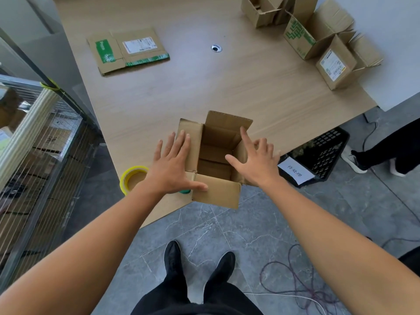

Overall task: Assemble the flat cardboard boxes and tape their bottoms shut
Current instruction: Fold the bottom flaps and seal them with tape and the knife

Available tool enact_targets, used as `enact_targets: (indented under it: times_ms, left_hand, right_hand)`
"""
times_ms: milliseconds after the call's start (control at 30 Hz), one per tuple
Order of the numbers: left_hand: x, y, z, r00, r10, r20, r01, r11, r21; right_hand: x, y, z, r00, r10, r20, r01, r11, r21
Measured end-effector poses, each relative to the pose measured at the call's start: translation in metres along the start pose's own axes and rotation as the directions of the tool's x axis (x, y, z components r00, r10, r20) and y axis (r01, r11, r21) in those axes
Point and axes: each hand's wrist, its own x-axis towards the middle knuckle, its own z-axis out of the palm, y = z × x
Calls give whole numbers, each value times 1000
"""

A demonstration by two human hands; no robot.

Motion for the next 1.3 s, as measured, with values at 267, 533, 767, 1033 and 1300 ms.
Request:
enact_targets:
  times_ms: [267,533,767,1033,1300]
  left_hand:
    - [14,-15,19,988,73,133,-28,949,-313]
    - [15,-4,25,988,-7,153,122,641,-758]
    - [49,56,13,880,-293,374,418,99,-903]
    - [141,190,-15,908,-332,256,297,80,-951]
    - [267,242,-23,838,-508,199,223,-14,-975]
  right_hand:
    - [39,-21,16,996,86,-10,-85,994,68]
    - [13,0,-10,989,46,139,-102,897,430]
    - [-44,70,-14,941,257,222,-337,630,700]
    - [-2,195,-83,972,236,0,-150,616,774]
    - [113,270,-128,995,80,-59,-14,702,712]
